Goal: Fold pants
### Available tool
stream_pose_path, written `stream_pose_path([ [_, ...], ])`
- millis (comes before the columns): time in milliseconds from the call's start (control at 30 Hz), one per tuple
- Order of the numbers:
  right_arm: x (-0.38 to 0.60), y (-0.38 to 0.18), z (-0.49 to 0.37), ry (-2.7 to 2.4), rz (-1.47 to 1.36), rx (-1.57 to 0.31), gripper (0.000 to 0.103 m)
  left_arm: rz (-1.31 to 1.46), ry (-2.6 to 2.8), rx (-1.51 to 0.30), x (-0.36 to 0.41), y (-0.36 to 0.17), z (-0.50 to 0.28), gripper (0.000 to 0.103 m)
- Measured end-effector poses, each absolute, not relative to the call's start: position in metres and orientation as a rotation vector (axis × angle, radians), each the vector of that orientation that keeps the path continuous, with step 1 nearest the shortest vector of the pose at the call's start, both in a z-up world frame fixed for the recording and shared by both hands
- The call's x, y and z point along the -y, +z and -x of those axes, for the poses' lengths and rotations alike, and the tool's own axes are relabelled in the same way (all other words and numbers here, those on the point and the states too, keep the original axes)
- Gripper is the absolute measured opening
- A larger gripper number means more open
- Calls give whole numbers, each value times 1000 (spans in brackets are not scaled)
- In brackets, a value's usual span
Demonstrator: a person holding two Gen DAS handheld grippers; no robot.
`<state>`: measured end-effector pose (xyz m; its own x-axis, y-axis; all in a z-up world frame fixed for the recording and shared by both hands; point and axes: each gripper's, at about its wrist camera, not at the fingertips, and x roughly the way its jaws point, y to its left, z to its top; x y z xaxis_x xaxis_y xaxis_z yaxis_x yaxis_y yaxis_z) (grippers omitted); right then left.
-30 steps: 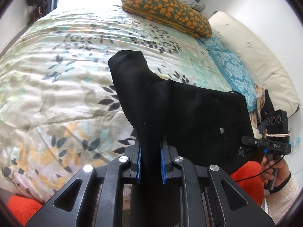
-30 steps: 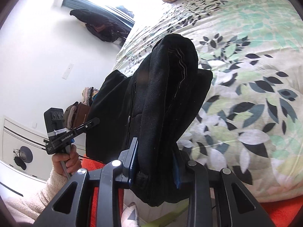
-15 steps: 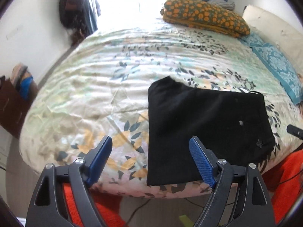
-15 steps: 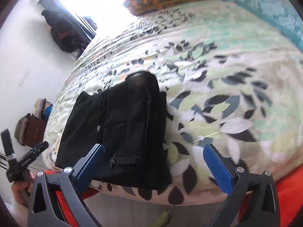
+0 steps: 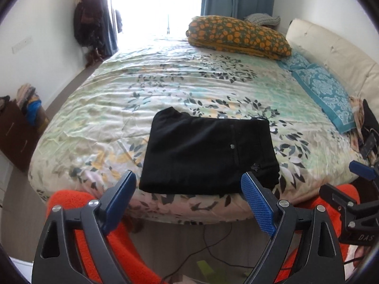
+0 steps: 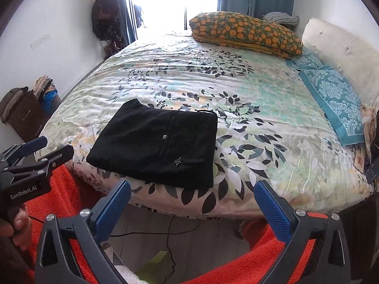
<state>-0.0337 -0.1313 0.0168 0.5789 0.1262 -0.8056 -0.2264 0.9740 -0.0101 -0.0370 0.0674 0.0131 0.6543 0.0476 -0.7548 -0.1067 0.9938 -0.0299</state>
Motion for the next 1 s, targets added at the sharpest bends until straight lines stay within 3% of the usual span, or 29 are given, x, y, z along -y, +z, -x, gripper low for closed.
stream_pose_path([
  [100, 126, 5, 35, 215, 115, -944, 103, 56, 148, -917, -68, 4, 31, 92],
  [767, 125, 0, 34, 204, 127, -925, 103, -67, 200, -917, -55, -7, 36, 92],
  [1000, 126, 0, 33, 203, 129, -923, 103, -80, 156, -941, -49, -4, 36, 98],
])
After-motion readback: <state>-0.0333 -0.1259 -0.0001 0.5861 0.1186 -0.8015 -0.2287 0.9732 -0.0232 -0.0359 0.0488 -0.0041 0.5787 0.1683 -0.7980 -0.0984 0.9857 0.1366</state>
